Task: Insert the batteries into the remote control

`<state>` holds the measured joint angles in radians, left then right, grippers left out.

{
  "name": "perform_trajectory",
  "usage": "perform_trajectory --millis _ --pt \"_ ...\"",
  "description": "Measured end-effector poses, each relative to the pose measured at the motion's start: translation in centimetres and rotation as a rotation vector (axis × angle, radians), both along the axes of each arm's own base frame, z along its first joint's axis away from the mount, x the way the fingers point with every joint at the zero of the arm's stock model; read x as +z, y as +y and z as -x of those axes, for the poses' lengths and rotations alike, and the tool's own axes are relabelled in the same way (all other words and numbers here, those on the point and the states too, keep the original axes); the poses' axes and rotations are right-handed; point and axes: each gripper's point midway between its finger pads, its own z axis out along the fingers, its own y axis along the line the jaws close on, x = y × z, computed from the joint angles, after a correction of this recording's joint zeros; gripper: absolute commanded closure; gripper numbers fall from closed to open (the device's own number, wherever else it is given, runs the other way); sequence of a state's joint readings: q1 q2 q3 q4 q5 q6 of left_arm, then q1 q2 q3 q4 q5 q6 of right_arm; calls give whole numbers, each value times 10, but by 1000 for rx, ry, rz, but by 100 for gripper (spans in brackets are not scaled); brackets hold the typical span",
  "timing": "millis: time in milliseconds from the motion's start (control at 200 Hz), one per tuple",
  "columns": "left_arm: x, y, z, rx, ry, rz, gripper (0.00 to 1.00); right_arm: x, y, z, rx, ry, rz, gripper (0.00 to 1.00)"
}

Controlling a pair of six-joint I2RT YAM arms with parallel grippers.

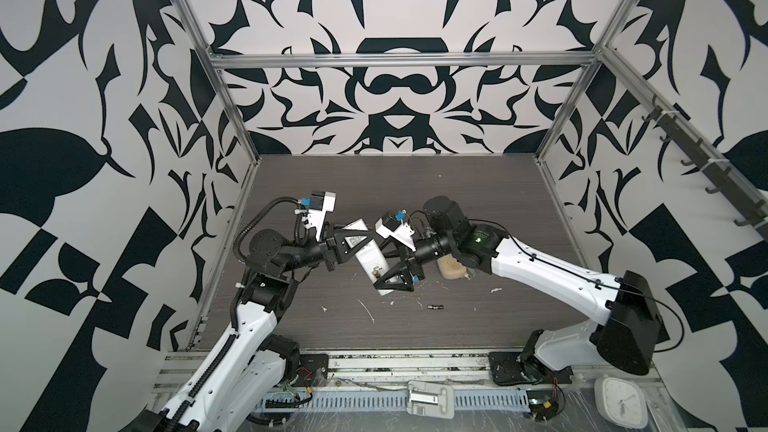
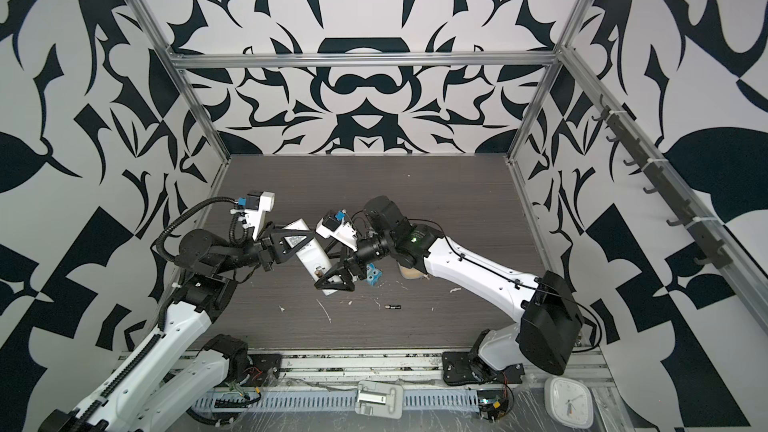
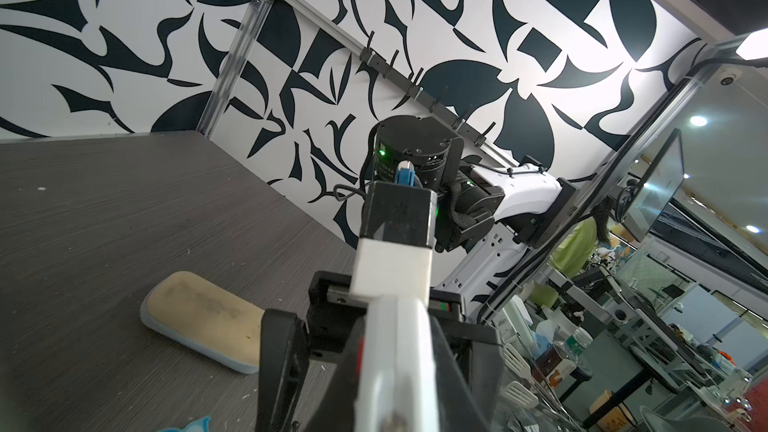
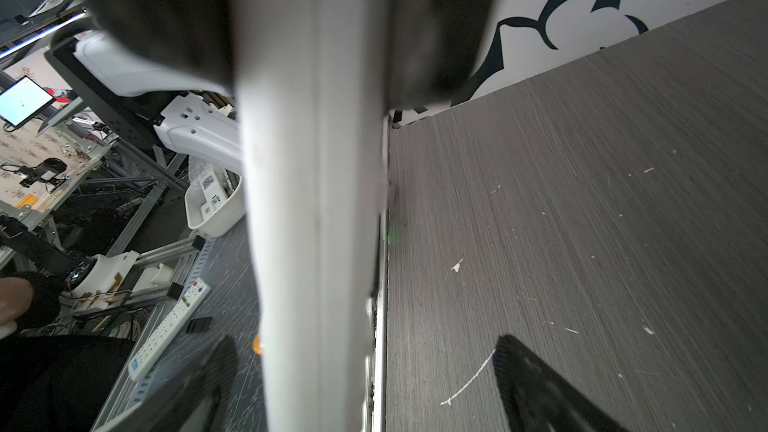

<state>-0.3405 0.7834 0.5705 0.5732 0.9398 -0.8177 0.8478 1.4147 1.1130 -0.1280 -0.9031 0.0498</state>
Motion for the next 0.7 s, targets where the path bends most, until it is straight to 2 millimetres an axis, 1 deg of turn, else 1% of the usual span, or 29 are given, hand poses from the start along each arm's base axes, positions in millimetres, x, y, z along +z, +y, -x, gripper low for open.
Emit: perform_trajectory --millis 385,560,630,700 --pt "-3 0 -1 1 14 -8 100 1 4 -8 -43 -5 -20 0" --pt "-4 0 -1 1 17 -10 100 1 4 -9 -46 -7 -22 9" --pt "-4 0 -1 3 16 -10 100 1 4 -8 -44 -6 -23 15" --pt "-5 0 -2 3 19 -11 100 2 4 -8 -42 -7 -24 18"
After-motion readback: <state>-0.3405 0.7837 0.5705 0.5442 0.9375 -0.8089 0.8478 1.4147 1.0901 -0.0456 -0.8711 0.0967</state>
